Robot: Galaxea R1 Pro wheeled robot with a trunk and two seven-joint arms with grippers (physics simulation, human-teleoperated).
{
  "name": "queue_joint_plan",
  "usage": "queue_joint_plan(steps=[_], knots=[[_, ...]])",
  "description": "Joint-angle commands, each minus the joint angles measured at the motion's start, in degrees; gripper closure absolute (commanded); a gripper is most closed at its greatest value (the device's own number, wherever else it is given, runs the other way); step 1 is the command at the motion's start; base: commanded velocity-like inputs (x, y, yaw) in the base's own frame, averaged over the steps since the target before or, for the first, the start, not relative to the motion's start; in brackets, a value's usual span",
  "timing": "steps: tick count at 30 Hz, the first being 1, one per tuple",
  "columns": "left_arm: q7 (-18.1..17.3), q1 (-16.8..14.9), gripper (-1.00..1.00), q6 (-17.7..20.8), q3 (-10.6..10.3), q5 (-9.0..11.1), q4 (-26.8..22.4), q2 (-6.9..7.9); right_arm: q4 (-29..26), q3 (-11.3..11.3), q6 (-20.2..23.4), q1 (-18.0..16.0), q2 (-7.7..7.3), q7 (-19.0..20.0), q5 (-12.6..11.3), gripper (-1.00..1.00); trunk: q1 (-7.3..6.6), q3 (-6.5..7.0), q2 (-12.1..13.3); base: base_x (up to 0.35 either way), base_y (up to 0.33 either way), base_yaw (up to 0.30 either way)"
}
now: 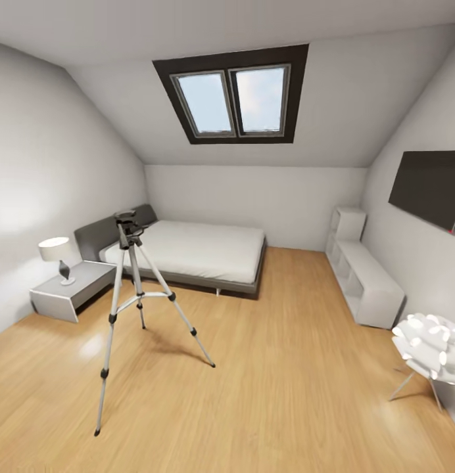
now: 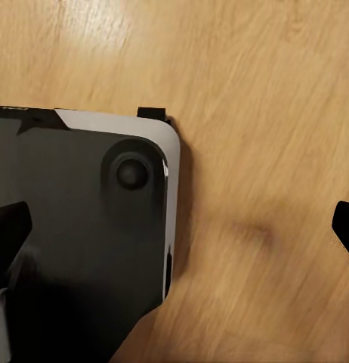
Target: Attach the digital camera to the camera tripod in the bedroom.
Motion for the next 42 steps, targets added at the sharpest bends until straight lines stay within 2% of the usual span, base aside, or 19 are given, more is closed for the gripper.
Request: queue_joint_plan(steps=[1,28,29,30,34,42], knots=[[0.00,-0.02,1.00,-0.11,-0.34,0.24,0.04,-0.02,0.13,-0.48,-0.08,-0.05,-0.03,0.14,0.58,-1.00,0.02,-0.02,-0.04,0.000,0.000,0.278],[0.00,-0.02,1.00,-0.11,-0.34,0.47,0.05,-0.20,0.13,-0.23,0.08,-0.04,-0.04,0.34,0.66,-1.00,0.02,-0.02,-0.04,0.000,0.000,0.278],[0.00,-0.02,1.00,-0.12,-0.34,0.76,0.06,-0.17,0.13,-0.23,0.08,-0.04,-0.04,0.36,0.66,-1.00,0.02,-0.02,-0.04,0.000,0.000,0.278],[0.00,-0.02,1.00,-0.10,-0.34,2.32,0.05,-0.14,0.13,-0.23,0.09,-0.05,-0.04,0.35,0.66,-1.00,0.02,-0.02,-0.04,0.000,0.000,0.278],[0.00,-0.02,1.00,-0.11,-0.34,4.30,0.05,-0.13,0.13,-0.22,0.09,-0.05,-0.04,0.35,0.66,-1.00,0.02,-0.02,-0.04,0.000,0.000,0.278],[-0.05,-0.02,1.00,-0.09,-0.34,5.11,0.04,-0.13,0.13,-0.23,0.09,-0.05,-0.04,0.28,0.66,-1.00,0.02,-0.02,-0.04,0.001,0.000,0.278]])
